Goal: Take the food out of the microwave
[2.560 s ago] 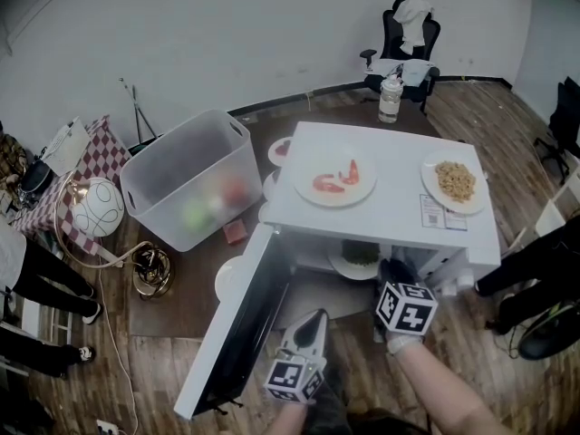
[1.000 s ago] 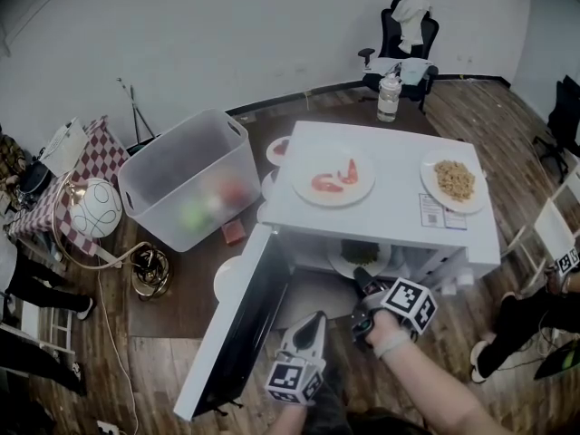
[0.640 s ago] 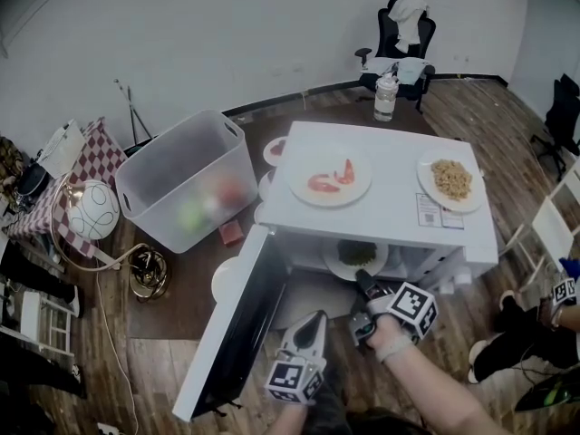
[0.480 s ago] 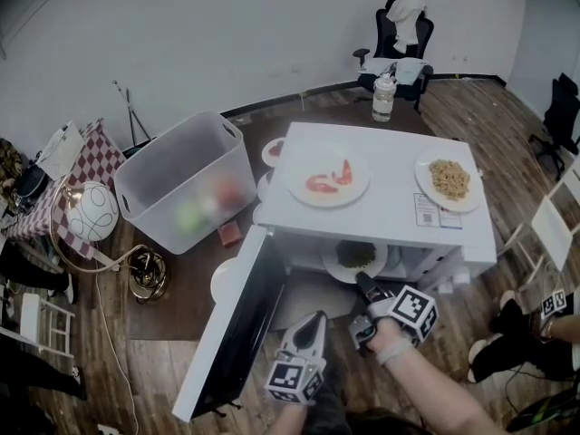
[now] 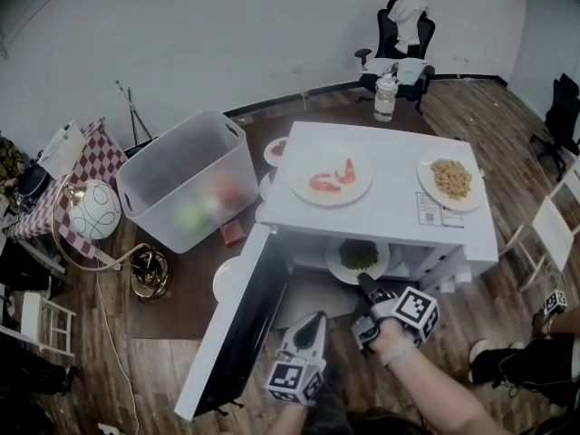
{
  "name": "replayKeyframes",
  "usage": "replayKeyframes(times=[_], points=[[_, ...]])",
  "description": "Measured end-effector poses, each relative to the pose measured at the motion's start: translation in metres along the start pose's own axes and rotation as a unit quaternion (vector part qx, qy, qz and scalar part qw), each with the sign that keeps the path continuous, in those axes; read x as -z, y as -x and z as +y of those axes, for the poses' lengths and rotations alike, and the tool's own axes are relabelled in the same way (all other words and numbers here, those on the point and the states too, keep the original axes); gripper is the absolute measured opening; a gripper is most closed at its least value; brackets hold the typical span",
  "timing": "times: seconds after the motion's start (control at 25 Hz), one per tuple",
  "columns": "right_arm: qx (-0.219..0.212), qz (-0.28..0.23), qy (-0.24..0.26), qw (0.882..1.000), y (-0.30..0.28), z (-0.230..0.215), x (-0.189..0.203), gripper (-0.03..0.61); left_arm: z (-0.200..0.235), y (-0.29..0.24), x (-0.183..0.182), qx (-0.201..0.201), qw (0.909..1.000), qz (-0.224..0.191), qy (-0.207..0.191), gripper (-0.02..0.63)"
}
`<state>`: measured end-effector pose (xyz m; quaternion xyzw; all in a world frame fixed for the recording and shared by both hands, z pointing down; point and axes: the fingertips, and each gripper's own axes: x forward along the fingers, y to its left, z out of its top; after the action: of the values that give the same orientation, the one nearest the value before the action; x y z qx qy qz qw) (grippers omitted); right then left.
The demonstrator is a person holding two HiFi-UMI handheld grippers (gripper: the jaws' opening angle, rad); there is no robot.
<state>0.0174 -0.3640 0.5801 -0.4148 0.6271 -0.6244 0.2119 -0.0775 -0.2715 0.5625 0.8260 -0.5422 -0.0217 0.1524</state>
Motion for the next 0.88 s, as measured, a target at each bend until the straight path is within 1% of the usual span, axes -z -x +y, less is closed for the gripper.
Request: replayKeyframes(times=[0.12,0.2,0.24,0.32,0.6,0.88], points=[[0.003,0.007,-0.008,1.000,-0.0052,0.0006,0.0017,0.080,0.0012,0.0020,0.0010,-0.001,1.0000,0.001,0.001,0.002],[0.007,0.007,-0.014,1.000,-0.0078,0.0016,0.0026,0.080,0.0024,0.0039,0.0017,-0.002,1.0000,0.003,0.002,0.002],[0.009,0.007,-0.015,1.000,-0.0088,0.0018,0.0030,0.078,0.0031,0.0047,0.0013,-0.003,1.0000,0.003,0.001,0.002],[0.010,0.007,-0.013,1.000,-0.0102,0.0017,0.0028,0.051,0.0049,0.0060,0.0007,-0.005,1.0000,0.003,0.001,0.002],[-0.002,-0.004,-0.030,1.000,-0.0075,0.0002,-0.0007,0.040,0.0080,0.0071,0.0004,-0.008,1.0000,0.005,0.002,0.002],[-0.007,-0.002,-0.042,0.999,-0.0011,-0.0029,-0.0040,0.032,0.0031,0.0028,0.0014,-0.004,1.0000,0.003,-0.001,0.002]])
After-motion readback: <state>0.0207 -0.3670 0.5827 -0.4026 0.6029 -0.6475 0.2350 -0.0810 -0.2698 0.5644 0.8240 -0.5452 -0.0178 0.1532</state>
